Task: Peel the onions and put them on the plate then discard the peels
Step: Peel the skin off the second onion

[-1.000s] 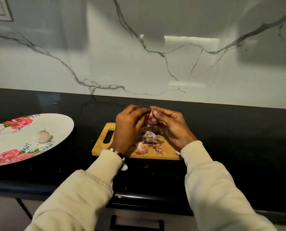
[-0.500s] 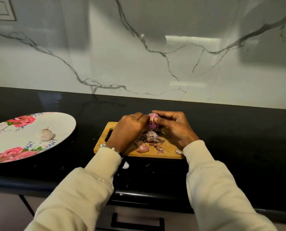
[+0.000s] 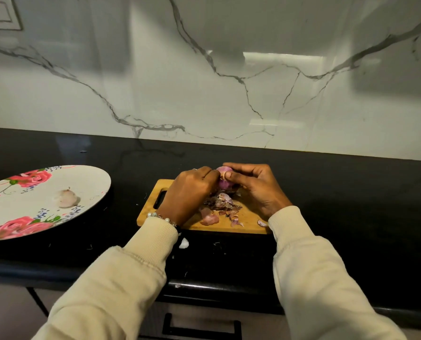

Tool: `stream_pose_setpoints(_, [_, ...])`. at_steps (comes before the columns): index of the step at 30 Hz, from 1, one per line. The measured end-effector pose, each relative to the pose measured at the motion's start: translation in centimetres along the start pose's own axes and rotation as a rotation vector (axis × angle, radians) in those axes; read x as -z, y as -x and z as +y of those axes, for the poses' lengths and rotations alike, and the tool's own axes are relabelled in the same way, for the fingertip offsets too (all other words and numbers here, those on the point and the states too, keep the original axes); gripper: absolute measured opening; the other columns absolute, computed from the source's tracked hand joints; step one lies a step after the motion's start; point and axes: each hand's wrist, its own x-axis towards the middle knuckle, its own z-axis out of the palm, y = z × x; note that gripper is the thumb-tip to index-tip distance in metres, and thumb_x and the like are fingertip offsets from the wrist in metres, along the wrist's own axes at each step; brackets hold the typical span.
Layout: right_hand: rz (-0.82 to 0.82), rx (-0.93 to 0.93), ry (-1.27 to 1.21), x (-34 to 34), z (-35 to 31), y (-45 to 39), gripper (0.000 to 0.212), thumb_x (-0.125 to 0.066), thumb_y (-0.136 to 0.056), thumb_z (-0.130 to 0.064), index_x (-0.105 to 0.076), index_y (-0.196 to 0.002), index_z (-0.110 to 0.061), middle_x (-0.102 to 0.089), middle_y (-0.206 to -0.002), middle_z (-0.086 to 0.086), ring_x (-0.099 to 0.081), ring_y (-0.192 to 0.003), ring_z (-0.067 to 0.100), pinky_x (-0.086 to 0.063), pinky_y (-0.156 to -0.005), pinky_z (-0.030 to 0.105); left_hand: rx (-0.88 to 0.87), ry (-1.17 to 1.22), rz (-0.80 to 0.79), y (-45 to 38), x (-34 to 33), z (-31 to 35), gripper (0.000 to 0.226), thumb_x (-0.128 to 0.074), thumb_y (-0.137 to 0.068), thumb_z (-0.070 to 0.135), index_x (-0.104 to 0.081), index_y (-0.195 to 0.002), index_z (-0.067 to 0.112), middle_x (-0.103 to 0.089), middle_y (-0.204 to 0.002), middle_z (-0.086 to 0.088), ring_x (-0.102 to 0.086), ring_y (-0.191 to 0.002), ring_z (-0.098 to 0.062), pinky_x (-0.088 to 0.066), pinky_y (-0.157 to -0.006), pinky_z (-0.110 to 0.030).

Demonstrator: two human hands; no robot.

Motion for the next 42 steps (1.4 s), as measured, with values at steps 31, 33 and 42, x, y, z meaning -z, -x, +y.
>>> stream_pose_setpoints(31, [0.011, 0.013, 0.023, -0.03, -0.2, 0.12, 0.023, -0.071, -0.086, -0.003, -0.074, -0.109, -0.005, -0.073, -0.107, 0.017, -0.069, -0.106, 0.034, -0.05, -0.1, 0.056, -0.004, 0.067, 0.005, 0.16, 0.14, -0.08, 0.06, -0.093, -0.059, 0.016, -0.067, -0.109, -0.003, -0.069, -0.095, -0.02, -0.069, -0.072, -0.036, -0.059, -0.055, -0.043])
stream_pose_setpoints(33, [0.026, 0.0, 0.029, -0.05, -0.18, 0.16, 0.024, -0.07, -0.087, -0.003, -0.073, -0.111, -0.003, -0.073, -0.107, 0.018, -0.069, -0.105, 0.035, -0.051, -0.098, 0.056, -0.05, 0.019, -0.013, -0.03, 0.34, 0.17, 0.064, -0.096, -0.053, 0.016, -0.067, -0.105, -0.006, -0.069, -0.092, -0.022, -0.068, -0.066, -0.035, -0.058, -0.05, -0.042])
stream_pose_setpoints(42, [0.042, 0.013, 0.032, -0.31, -0.1, 0.23, 0.022, -0.069, -0.087, -0.004, -0.074, -0.109, -0.004, -0.074, -0.104, 0.018, -0.07, -0.103, 0.034, -0.052, -0.097, 0.056, -0.041, 0.002, 0.052, 0.03, -0.32, 0.32, 0.053, -0.091, -0.062, 0.012, -0.066, -0.106, -0.005, -0.067, -0.093, -0.02, -0.066, -0.063, -0.033, -0.055, -0.046, -0.04])
